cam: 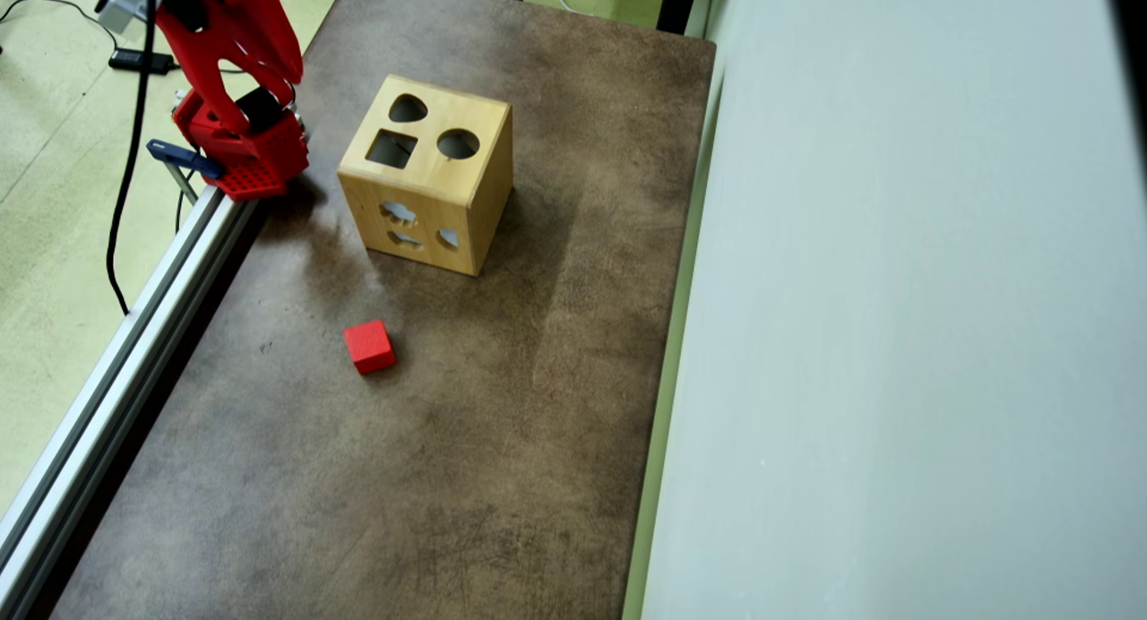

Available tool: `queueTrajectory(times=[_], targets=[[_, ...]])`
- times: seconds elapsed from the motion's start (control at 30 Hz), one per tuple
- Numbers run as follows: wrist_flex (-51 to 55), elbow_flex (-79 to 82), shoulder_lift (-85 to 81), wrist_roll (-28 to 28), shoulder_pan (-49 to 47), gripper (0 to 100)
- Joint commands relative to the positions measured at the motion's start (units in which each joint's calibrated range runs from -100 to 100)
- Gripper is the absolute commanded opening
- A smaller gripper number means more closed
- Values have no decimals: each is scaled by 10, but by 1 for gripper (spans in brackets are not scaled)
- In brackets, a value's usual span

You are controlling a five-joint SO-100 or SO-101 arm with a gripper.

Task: Pick and place the red cube on the square hole

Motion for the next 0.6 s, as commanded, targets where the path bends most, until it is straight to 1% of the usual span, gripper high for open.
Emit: queueTrajectory(times=[0.0,0.1,0.2,0.27,0.43,0.57], targets=[[-5,-20,89,79,39,1],[-5,-20,146,131,52,1],[-5,-20,193,168,55,1],[-6,-19,225,177,55,1],[-14,-20,304,178,55,1],[-90,-12,348,178,55,1]])
